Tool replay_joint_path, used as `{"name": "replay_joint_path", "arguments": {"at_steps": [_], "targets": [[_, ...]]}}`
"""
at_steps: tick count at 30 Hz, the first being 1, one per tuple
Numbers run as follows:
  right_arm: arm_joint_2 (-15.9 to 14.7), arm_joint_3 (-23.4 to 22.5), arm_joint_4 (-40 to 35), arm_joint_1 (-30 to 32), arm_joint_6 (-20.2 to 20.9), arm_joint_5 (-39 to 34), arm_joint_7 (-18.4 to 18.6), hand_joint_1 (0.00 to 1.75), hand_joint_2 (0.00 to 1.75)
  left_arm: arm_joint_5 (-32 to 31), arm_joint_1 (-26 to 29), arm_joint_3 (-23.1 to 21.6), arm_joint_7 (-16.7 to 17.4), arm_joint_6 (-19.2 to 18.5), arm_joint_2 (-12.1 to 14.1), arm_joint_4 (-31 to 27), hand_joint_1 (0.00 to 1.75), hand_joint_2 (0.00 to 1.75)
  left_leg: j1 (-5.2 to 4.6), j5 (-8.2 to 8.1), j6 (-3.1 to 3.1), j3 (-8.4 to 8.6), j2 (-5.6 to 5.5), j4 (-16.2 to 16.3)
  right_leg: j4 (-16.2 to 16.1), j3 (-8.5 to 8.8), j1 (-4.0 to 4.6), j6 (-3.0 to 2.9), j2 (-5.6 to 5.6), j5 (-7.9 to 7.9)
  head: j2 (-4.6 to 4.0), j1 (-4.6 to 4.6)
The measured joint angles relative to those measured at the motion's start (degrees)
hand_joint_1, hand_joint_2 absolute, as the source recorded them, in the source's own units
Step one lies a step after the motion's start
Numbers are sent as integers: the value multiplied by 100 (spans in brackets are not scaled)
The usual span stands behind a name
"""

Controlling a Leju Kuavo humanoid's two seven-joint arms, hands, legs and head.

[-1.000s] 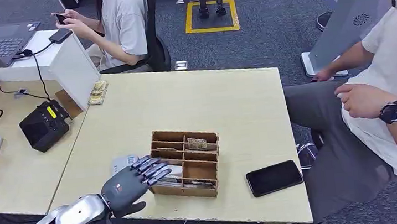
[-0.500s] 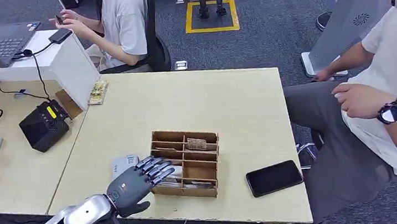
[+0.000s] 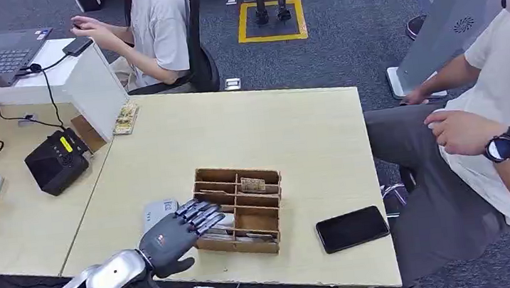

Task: Pass the card to the sensor for recognition and then transmit it.

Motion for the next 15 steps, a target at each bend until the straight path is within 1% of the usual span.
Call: {"name": "replay_joint_path", "arguments": {"at_steps": [5, 15], "targets": [[2, 0, 0, 0, 0, -2, -2, 0, 175, -13, 84, 129, 7, 0, -9, 20, 0, 175, 0, 0, 0, 0, 0, 0, 0, 0, 0, 0, -1, 0, 0, 0], [4, 0, 0, 1, -2, -4, -13, 0, 175, -48, 128, 151, 7, 0, -48, 20, 0, 175, 0, 0, 0, 0, 0, 0, 0, 0, 0, 0, -1, 0, 0, -2]]}}
